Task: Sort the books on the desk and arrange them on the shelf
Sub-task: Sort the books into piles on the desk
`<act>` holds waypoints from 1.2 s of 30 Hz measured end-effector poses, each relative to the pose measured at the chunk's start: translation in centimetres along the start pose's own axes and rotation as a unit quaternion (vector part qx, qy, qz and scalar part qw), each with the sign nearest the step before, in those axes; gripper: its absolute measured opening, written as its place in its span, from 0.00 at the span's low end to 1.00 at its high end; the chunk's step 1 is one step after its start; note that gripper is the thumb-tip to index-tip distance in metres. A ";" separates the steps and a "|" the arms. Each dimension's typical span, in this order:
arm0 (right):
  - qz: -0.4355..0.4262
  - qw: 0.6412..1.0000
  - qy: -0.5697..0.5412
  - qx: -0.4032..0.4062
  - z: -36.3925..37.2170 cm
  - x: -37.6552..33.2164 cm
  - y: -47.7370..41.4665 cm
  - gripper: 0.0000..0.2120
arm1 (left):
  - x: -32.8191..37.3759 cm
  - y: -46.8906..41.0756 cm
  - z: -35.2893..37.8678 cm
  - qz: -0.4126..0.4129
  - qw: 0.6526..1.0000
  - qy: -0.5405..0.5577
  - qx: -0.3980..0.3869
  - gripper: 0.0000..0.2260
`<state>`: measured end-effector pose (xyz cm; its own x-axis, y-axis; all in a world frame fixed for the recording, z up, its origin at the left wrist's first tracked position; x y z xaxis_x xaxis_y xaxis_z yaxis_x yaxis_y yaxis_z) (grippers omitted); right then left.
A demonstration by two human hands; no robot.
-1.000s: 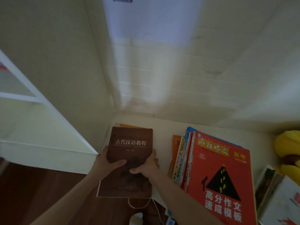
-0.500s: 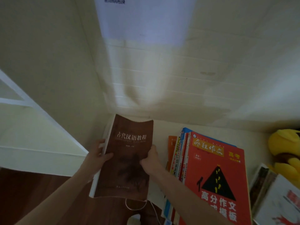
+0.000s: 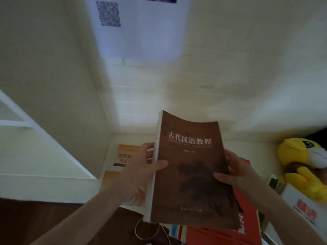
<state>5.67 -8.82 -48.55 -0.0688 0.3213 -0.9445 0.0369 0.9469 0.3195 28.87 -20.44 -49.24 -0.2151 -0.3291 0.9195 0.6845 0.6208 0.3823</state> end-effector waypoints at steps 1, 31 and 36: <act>0.012 1.000 -0.008 0.005 -0.9 0.8 1.1 0.47 | -0.4 -0.4 1.5 -0.006 1.000 -0.006 -0.017 0.26; 0.085 0.991 0.040 0.093 -5.9 10.1 9.1 0.44 | -7.7 -3.7 12.6 -0.062 0.932 -0.331 -0.131 0.34; 0.096 0.989 -0.057 0.092 -5.5 10.7 9.3 0.67 | -7.4 -3.5 13.5 -0.073 0.933 -0.314 -0.157 0.34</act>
<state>-0.21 3.48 -55.24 0.0700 0.4815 -0.8737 0.2197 0.8469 0.4843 18.68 -10.58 -56.13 -0.6207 0.1502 0.7695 0.7649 0.3313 0.5524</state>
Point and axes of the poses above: each hand's wrist, its own y-axis away from the middle knuckle, its own z-axis out of the palm, x = y × z, the point moved 6 cm from there along -y, towards the middle knuckle, and after that the axes turned 15 degrees about -x, right-handed, at the moved point
